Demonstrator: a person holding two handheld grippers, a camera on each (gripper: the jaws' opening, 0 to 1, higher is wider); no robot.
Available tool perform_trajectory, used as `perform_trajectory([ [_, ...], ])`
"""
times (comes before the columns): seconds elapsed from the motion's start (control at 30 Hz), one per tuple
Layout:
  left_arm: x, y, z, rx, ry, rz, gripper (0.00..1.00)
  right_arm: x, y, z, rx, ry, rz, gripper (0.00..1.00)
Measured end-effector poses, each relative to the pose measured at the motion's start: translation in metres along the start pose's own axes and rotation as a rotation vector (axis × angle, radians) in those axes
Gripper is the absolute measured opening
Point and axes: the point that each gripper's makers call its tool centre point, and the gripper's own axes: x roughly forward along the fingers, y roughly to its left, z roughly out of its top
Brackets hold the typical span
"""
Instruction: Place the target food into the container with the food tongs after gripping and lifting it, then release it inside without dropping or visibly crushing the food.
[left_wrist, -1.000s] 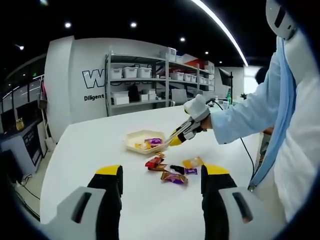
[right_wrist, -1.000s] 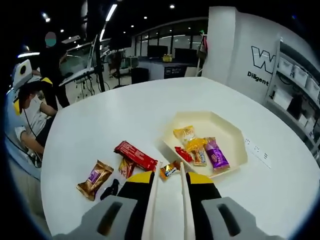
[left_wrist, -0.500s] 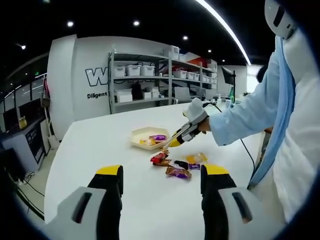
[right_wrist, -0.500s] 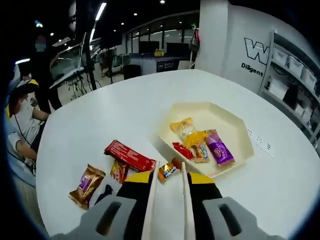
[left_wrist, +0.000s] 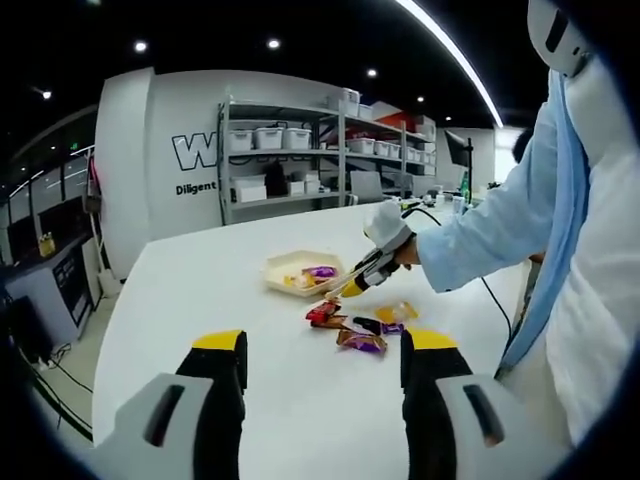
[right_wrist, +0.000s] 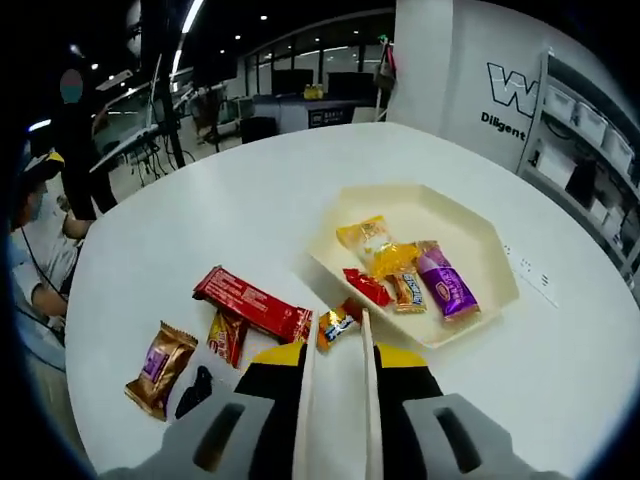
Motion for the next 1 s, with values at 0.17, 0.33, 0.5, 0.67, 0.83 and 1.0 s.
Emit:
perform_trajectory([
  [0.17, 0.001, 0.001, 0.001, 0.003, 0.001, 0.000, 0.60, 0.001, 0.001, -0.002, 0.002, 0.018, 0.008, 0.17],
  [0.33, 0.001, 0.001, 0.001, 0.001, 0.003, 0.004, 0.60, 0.001, 0.004, -0.010, -0.006, 0.058, 0.020, 0.13],
  [0.5, 0.002, 0.002, 0.002, 0.000, 0.004, 0.007, 0.60, -0.001, 0.002, -0.010, -0.009, 0.062, 0.018, 0.11],
  [0.67, 0.004, 0.001, 0.004, 0.004, 0.000, 0.007, 0.60, -0.005, 0.000, -0.011, -0.032, 0.062, 0.016, 0.10],
  [0.83, 0.007, -0.001, 0.004, 0.005, -0.001, 0.000, 0.60, -0.014, 0.003, -0.010, -0.018, 0.045, 0.029, 0.11],
  [1.0, 0.012, -0.005, 0.005, 0.009, -0.007, -0.009, 0.60, -0.023, 0.003, -0.004, -0.047, 0.020, 0.018, 0.11],
])
